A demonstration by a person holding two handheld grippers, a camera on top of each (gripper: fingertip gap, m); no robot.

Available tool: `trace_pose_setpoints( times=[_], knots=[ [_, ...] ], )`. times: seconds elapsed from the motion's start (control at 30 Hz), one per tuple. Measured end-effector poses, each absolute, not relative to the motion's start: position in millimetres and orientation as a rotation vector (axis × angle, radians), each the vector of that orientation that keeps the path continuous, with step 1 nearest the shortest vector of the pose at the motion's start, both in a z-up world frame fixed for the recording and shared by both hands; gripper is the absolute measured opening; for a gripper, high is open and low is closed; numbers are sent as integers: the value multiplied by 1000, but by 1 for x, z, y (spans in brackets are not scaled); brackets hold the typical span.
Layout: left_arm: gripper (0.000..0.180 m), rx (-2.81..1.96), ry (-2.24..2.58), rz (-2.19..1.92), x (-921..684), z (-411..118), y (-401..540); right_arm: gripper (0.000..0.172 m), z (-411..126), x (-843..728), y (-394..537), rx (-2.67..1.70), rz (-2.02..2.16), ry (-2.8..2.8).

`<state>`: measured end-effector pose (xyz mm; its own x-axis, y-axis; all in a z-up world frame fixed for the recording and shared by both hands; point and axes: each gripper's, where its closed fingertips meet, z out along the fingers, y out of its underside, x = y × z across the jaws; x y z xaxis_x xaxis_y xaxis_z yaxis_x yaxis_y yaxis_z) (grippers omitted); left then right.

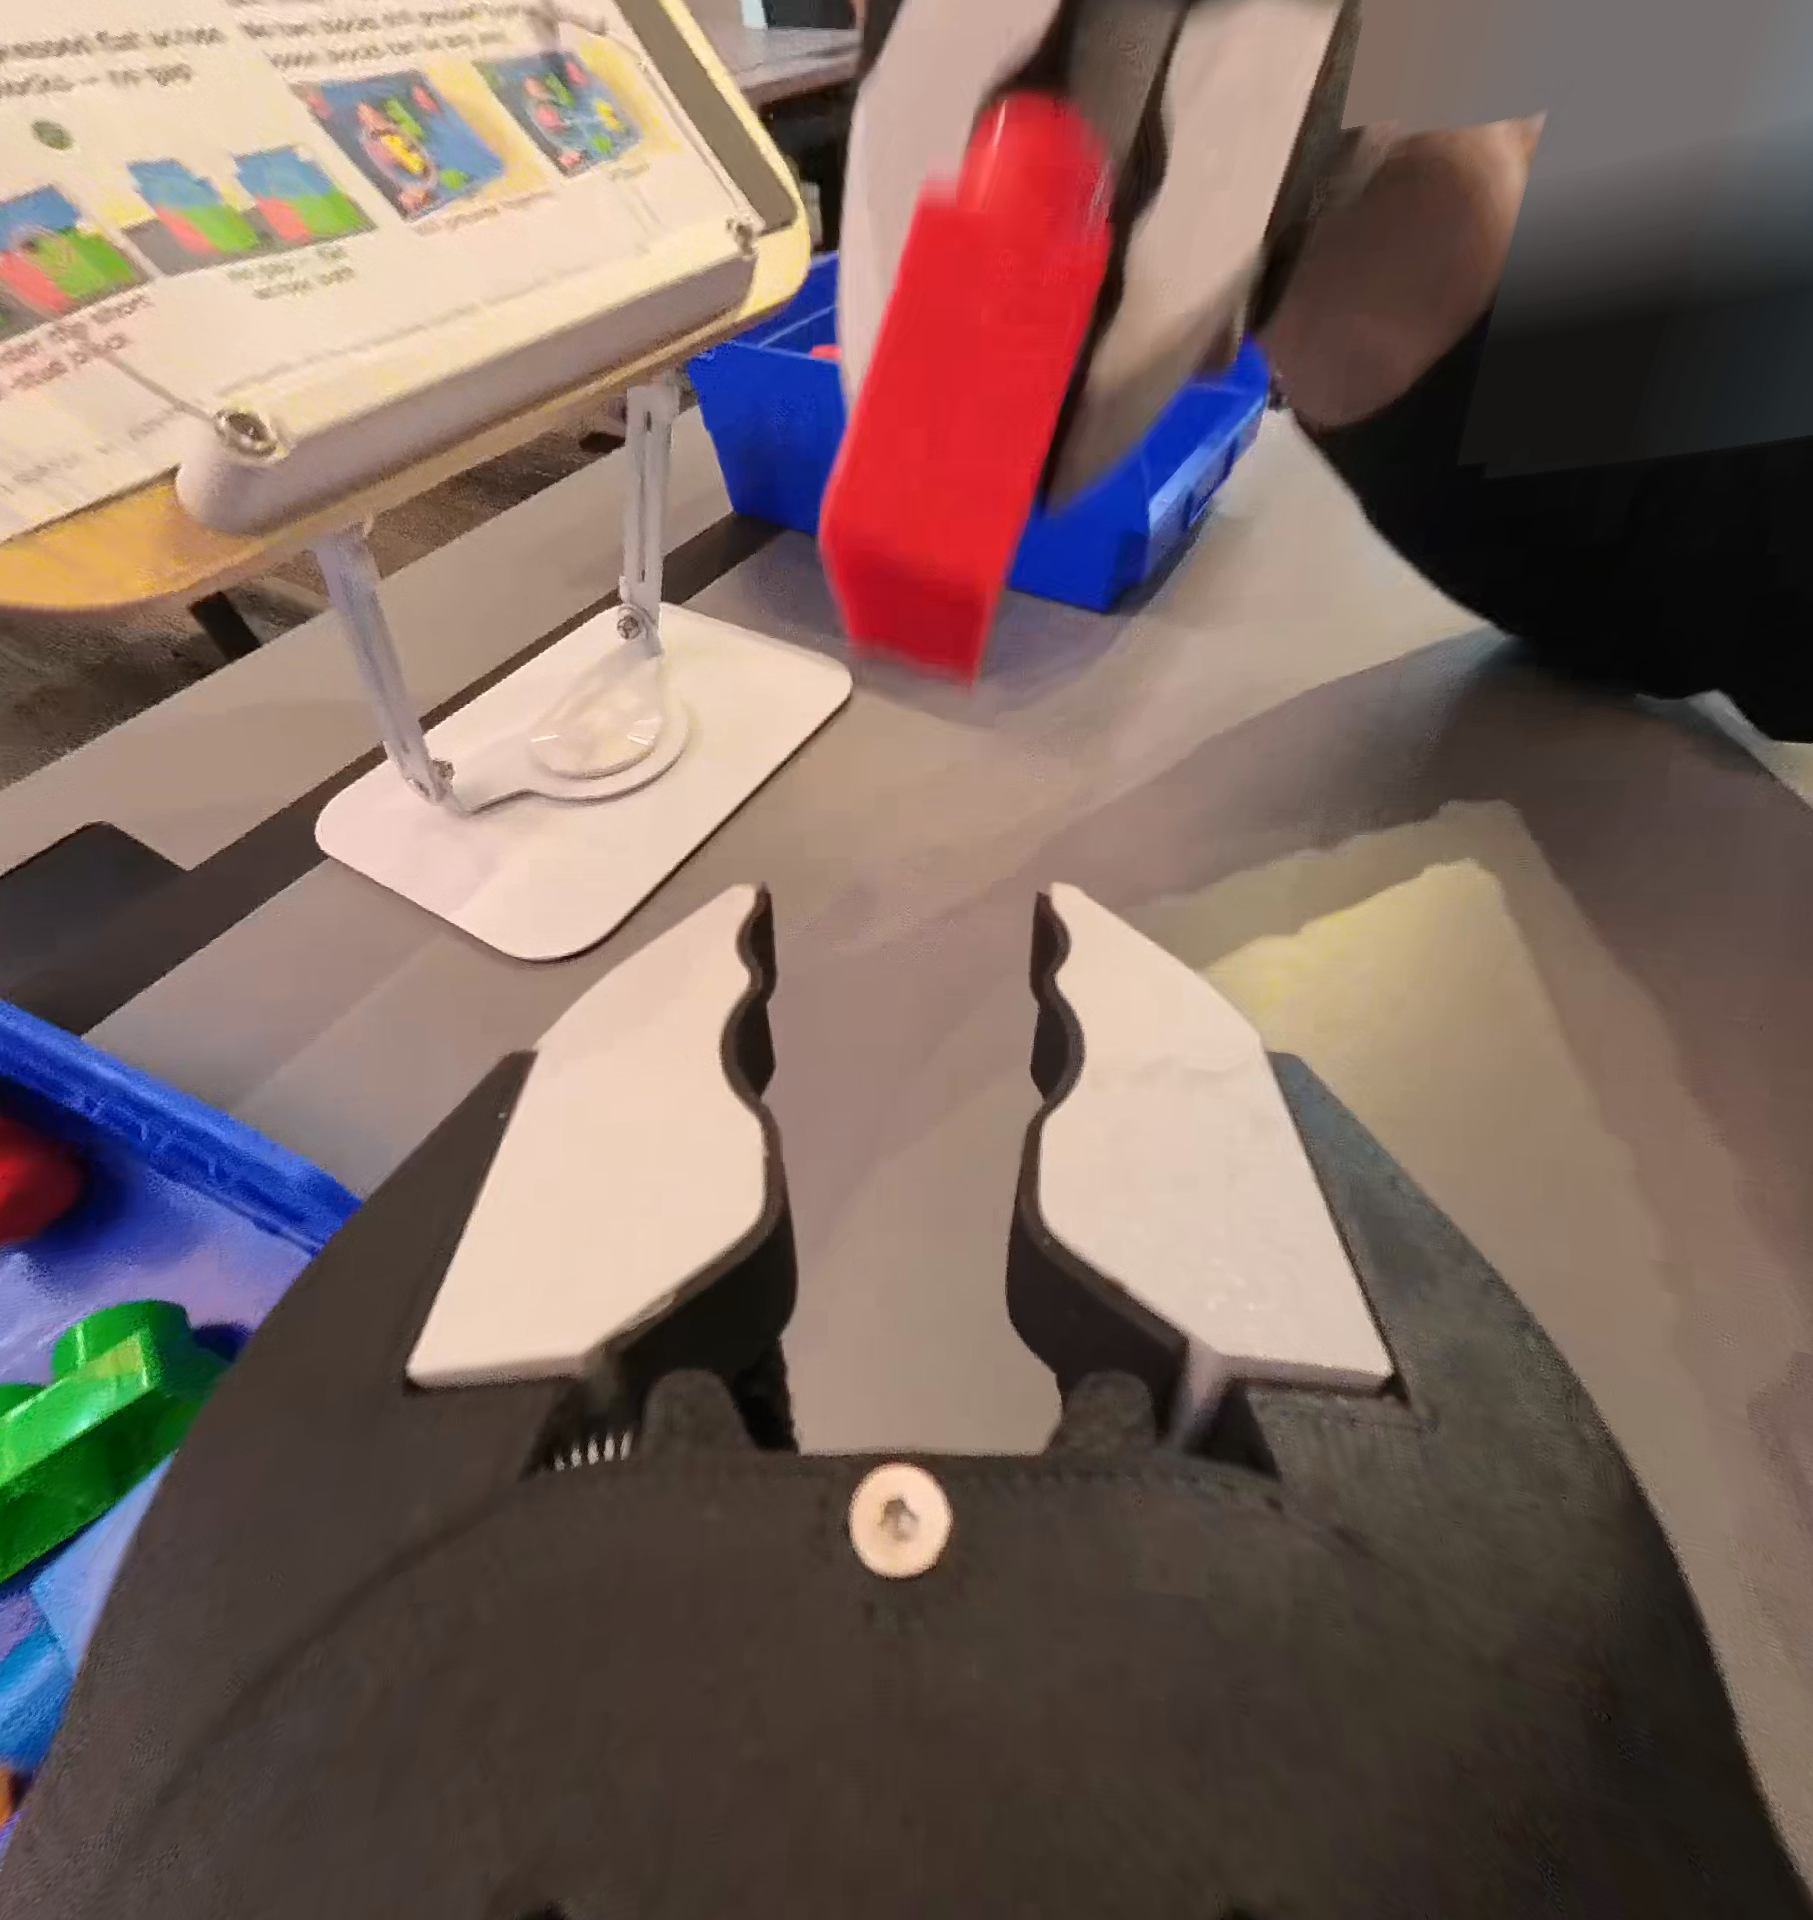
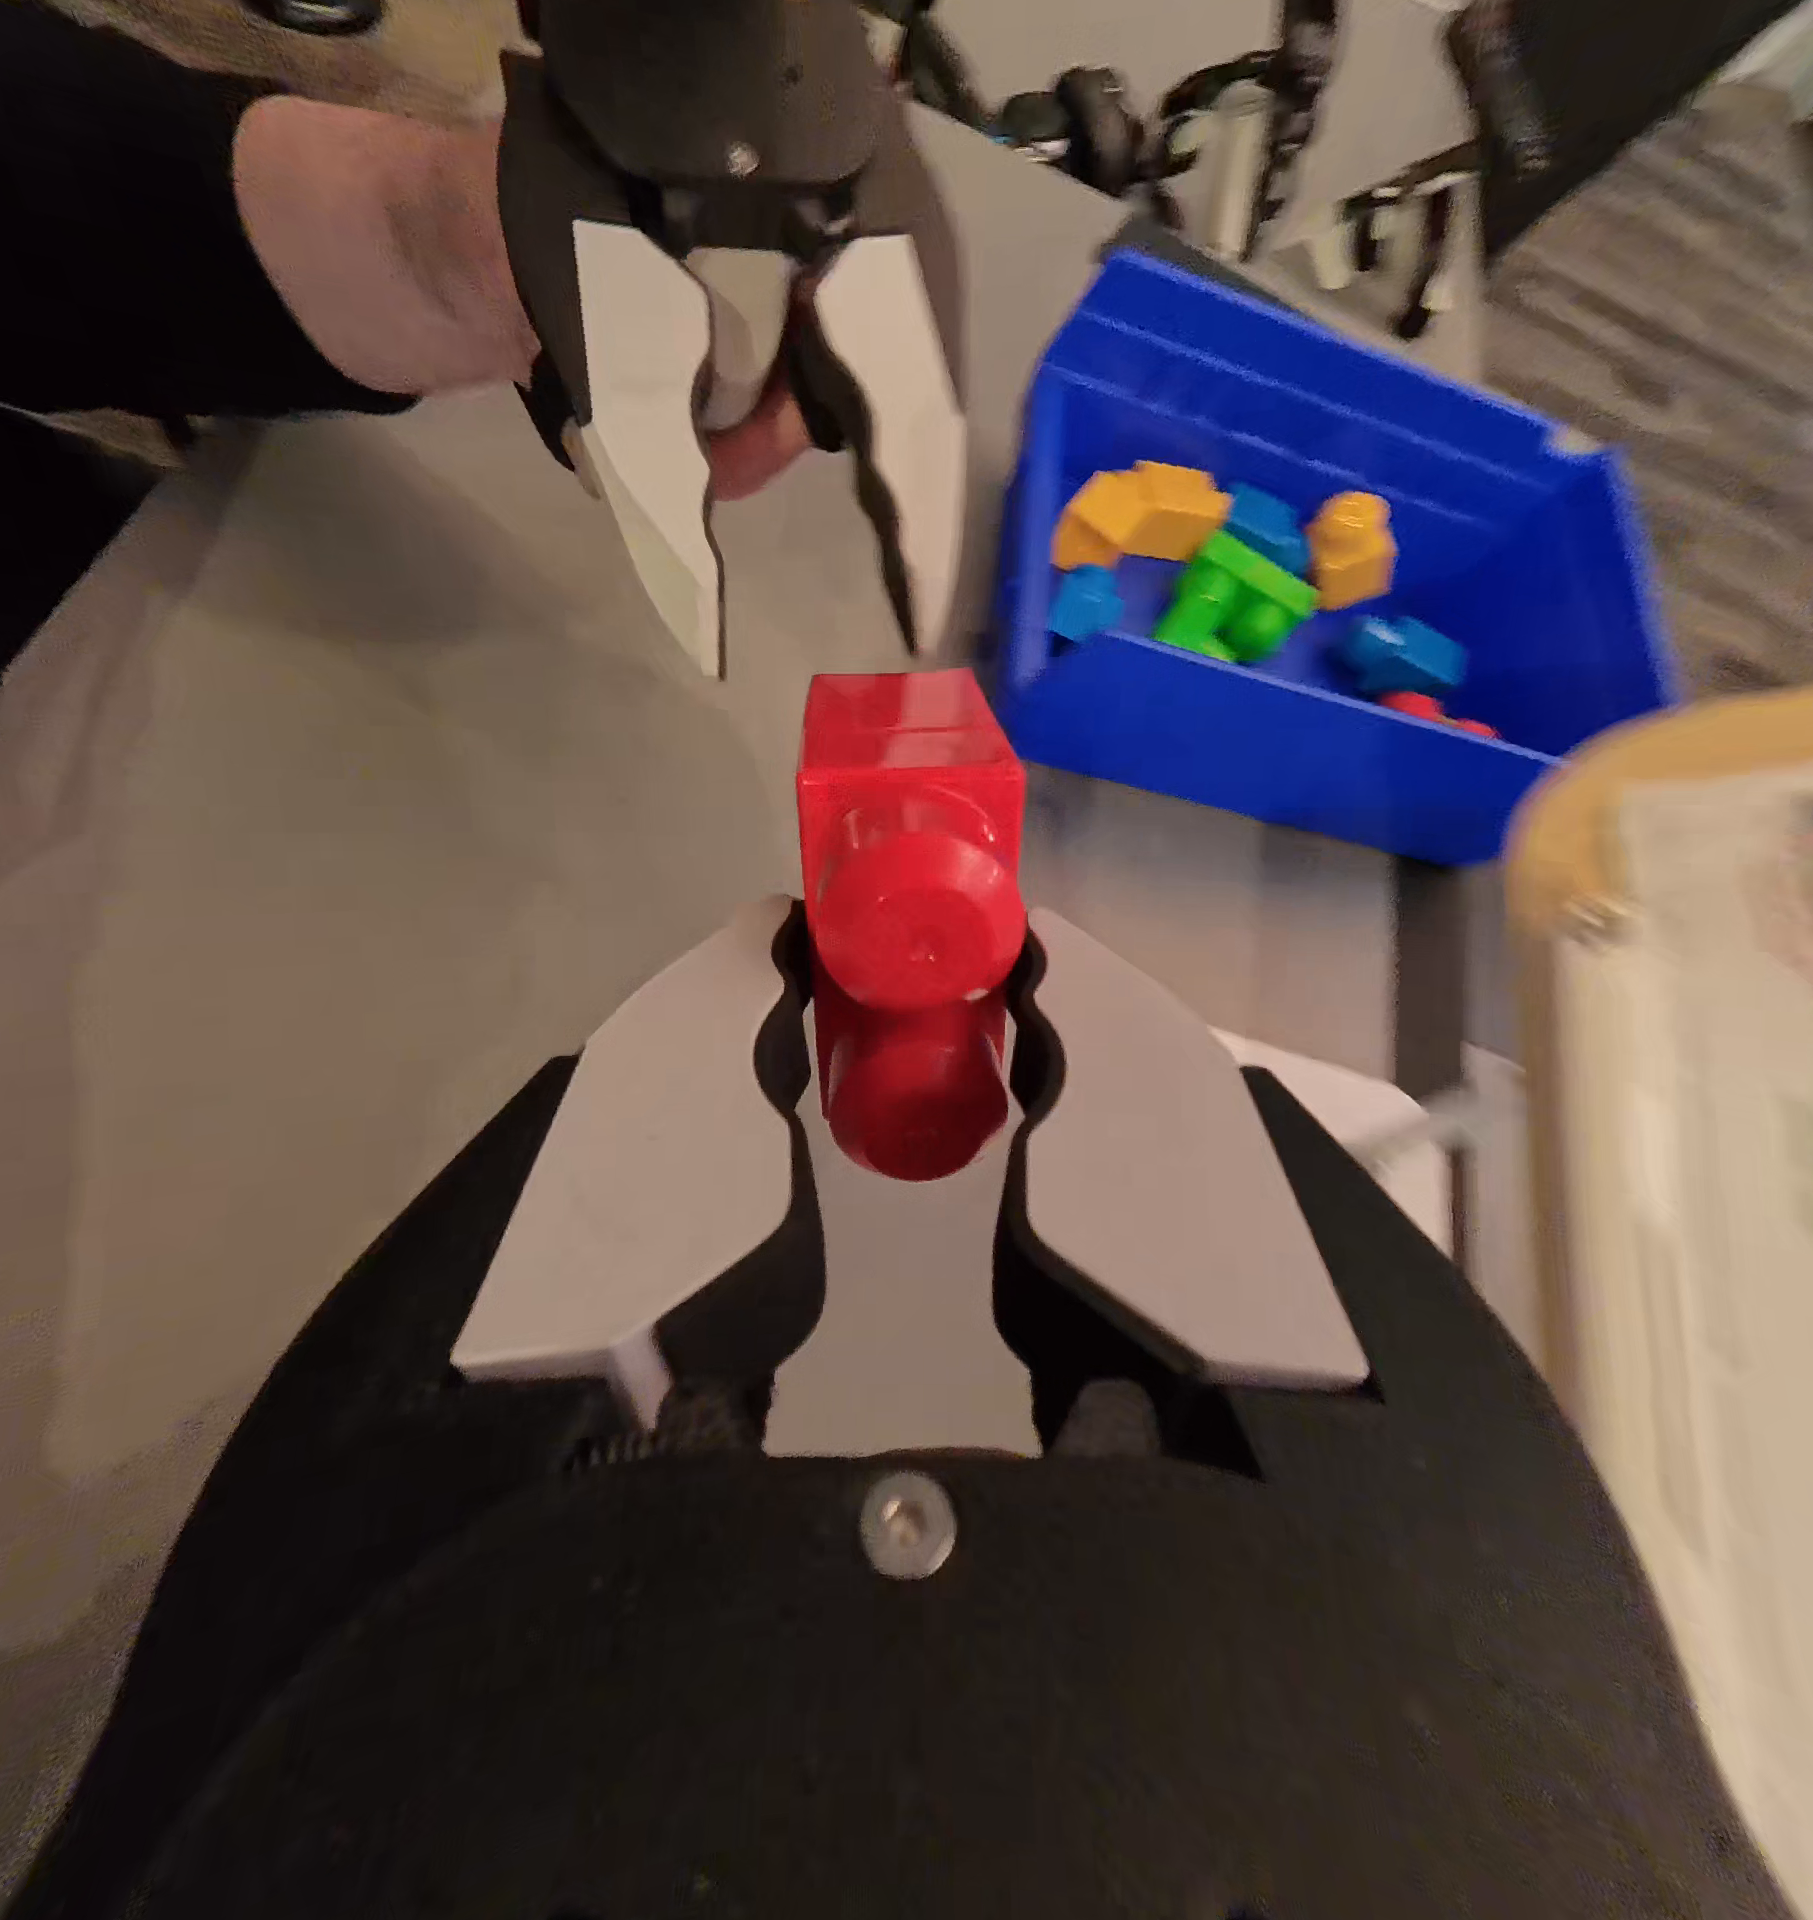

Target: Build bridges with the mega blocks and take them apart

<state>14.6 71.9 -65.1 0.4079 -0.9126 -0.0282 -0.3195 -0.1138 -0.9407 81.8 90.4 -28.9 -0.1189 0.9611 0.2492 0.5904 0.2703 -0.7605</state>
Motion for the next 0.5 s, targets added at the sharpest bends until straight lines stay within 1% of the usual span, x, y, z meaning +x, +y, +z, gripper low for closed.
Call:
trace_pose_setpoints(
  times=[0.13,0.23,0.33,0.5],
  knots=[
    [35,-1657,1080,-774,10,-79,74,36,18,183,124,-1531,390,-1692],
    [31,-1678,1062,-794,8,-88,77,36,22,283,149,-1719,165,-1669],
    [30,-1678,1061,-815,10,-88,77,36,-1,371,165,-1924,-6,-1698],
    [28,-1690,1064,-833,17,-92,78,37,-61,445,188,-2156,-69,-1761]
  ],
)
